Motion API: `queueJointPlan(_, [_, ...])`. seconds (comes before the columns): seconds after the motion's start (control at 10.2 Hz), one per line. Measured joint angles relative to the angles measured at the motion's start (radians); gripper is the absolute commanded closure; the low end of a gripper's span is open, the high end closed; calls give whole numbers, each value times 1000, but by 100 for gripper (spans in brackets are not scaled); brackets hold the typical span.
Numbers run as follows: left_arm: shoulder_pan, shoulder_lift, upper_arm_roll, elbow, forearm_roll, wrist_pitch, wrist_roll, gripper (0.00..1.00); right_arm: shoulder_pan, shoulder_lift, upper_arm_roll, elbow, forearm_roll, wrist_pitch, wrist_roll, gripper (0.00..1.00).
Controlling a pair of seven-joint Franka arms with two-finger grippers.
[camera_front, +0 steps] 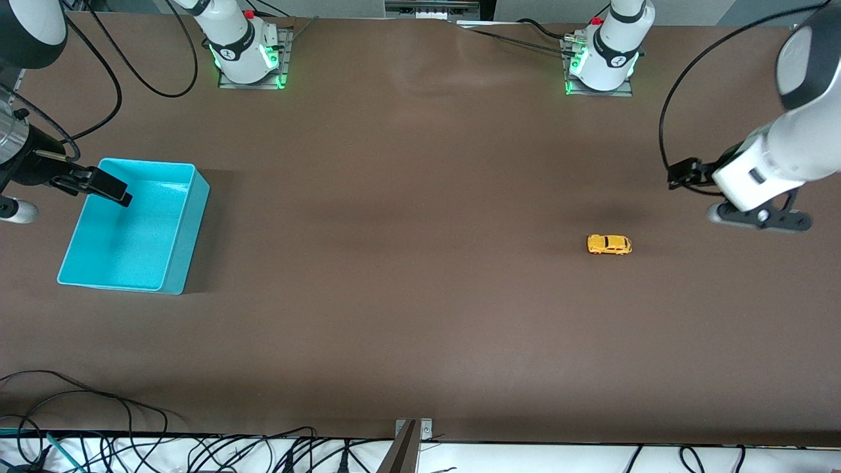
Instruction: Wind up and store yellow beetle car
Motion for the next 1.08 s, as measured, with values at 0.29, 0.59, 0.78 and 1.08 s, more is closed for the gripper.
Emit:
queueJointPlan(0.29, [-11, 103, -11, 7, -2, 99, 172, 0, 0, 0, 0, 0, 0, 0, 0, 0])
queueJointPlan(0.59, [9, 195, -9, 1, -2, 218, 530, 0, 0, 1, 0, 0, 0, 1, 0, 0])
queueJointPlan(0.78, [38, 276, -5, -37, -2, 353, 833, 0, 0, 3, 0, 0, 0, 1, 0, 0])
queueJointPlan(1.08, [42, 319, -5, -191, -1, 595, 1087, 0, 0, 6, 0, 0, 0, 1, 0, 0])
